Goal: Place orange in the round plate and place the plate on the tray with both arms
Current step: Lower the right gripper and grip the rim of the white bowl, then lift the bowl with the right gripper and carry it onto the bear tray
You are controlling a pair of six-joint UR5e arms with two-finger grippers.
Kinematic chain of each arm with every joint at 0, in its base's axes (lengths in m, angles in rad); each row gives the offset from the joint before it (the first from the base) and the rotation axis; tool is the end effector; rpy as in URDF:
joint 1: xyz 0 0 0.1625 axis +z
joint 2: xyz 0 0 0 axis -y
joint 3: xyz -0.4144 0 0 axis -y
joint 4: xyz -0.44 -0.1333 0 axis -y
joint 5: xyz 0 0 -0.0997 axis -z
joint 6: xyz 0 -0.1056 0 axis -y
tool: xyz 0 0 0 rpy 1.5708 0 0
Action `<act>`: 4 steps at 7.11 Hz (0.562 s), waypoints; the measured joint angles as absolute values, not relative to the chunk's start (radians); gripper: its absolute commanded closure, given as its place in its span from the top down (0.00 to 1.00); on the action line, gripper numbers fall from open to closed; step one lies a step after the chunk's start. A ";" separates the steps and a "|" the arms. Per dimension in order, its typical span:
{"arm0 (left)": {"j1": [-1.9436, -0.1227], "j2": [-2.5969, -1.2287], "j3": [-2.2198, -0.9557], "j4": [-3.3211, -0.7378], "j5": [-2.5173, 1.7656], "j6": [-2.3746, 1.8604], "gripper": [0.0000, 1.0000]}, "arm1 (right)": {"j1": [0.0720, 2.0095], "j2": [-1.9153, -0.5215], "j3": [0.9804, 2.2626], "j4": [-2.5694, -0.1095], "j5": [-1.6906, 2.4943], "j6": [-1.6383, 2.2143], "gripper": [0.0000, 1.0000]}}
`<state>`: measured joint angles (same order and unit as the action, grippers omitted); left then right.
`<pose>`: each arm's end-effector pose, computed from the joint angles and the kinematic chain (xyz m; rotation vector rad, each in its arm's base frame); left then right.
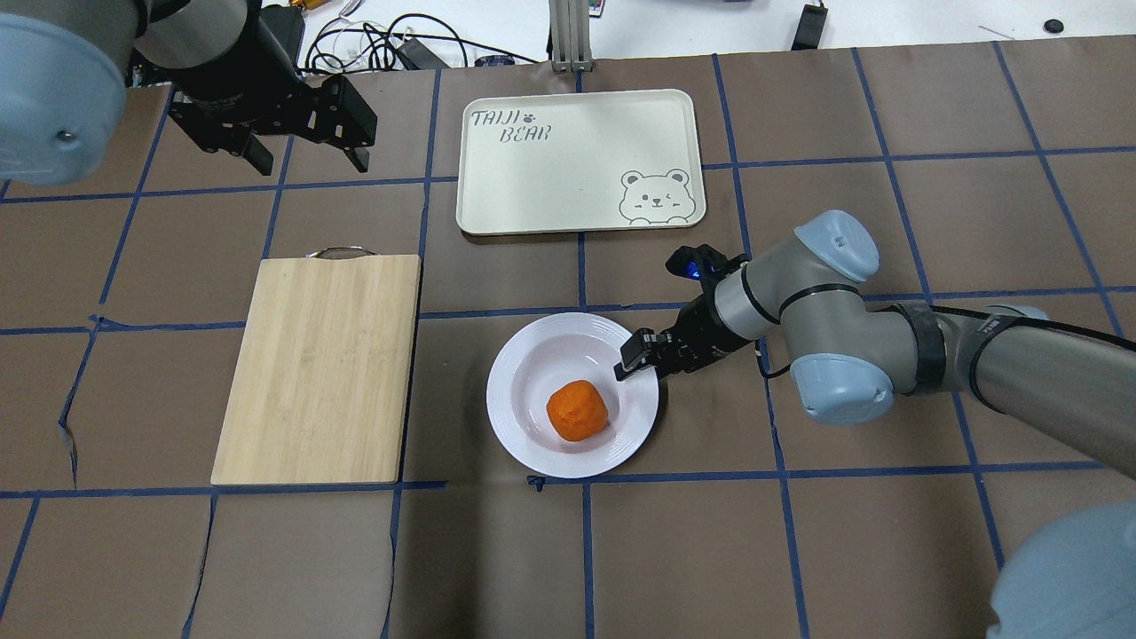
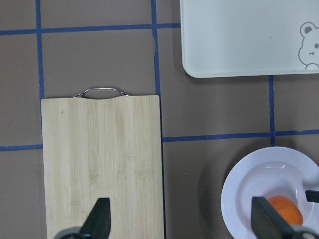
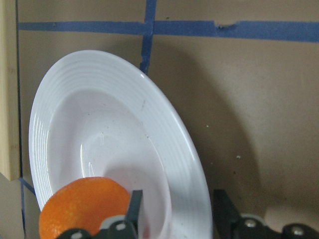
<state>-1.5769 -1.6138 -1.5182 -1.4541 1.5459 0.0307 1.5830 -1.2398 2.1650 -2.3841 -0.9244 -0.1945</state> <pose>-0.1394 -0.5692 0.4886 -0.0597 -3.1115 0.1972 0.2029 -0.4866 0.1081 -0.2102 2.4791 0.0629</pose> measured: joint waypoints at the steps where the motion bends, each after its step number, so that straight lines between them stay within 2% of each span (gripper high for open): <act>1: -1.577 -1.614 -1.518 -1.454 1.546 0.031 1.00 | 1.583 -1.240 2.165 -2.386 -0.924 -0.196 0.00; 4: -1.577 -1.613 -1.519 -1.455 1.546 0.031 1.00 | 1.582 -1.242 2.161 -2.387 -0.919 -0.198 0.00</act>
<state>-1.5769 -1.6133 -1.5186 -1.4546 1.5462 0.0307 1.5817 -1.2423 2.1609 -2.3869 -0.9186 -0.1983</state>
